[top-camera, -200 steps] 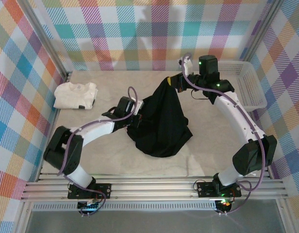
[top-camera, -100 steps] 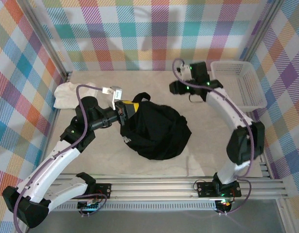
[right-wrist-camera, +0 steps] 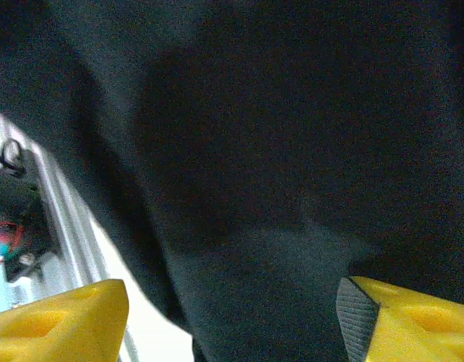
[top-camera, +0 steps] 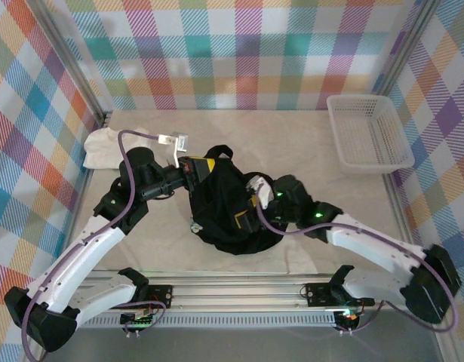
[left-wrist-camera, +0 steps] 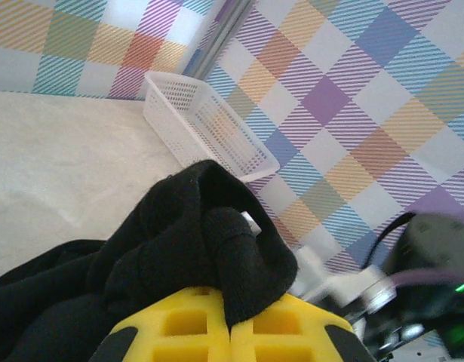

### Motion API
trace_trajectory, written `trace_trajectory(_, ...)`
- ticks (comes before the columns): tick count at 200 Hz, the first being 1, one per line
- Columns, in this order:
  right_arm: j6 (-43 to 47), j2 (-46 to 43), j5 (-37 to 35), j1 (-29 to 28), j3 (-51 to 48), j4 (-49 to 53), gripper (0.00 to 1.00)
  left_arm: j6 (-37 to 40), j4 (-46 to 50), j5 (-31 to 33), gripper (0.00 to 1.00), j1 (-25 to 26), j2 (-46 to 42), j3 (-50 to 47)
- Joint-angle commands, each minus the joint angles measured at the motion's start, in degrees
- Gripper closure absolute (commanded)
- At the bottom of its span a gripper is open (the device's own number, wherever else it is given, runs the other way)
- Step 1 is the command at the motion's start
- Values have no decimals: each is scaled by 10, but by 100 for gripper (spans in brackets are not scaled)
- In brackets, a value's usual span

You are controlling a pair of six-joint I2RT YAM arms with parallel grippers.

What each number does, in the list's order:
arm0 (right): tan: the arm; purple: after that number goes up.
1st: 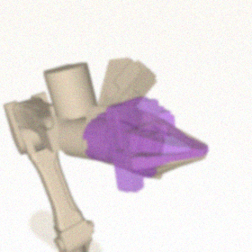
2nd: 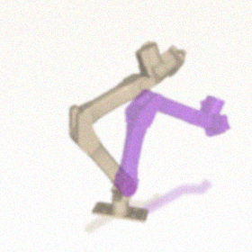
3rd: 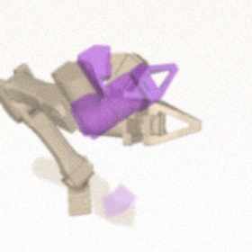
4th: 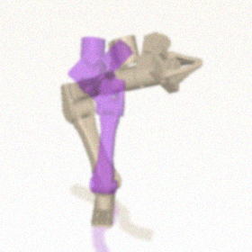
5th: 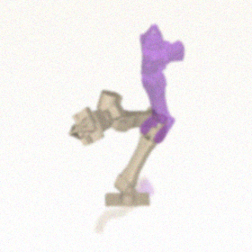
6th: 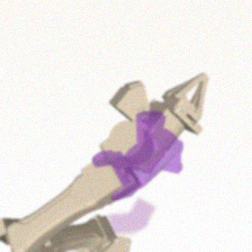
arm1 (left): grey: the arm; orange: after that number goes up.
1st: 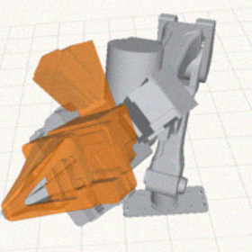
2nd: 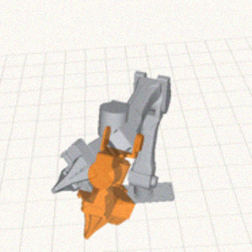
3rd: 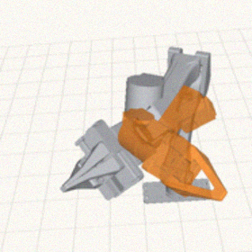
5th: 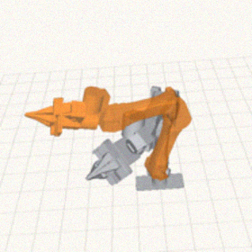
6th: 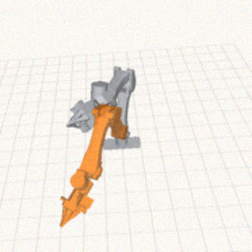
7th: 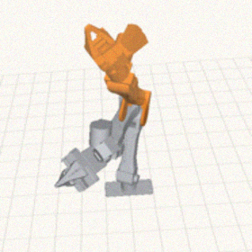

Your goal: Fold the inside-out t-shirt

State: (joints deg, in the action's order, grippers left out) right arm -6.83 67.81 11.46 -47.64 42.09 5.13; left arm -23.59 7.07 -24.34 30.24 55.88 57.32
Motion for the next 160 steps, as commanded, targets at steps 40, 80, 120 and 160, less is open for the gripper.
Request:
trace_trajectory(40,0,85,19,-3,43,-125,69,-14,40,83,100,-5,1,43)
trace_trajectory(80,12,-31,182,103,80,17,99,-18,105,107,100,-51,-16,63)
trace_trajectory(120,30,-77,347,203,229,160,100,-72,94,-8,100,-130,-36,89)
trace_trajectory(160,31,-19,457,283,363,232,100,-37,161,49,100,-141,-52,126)
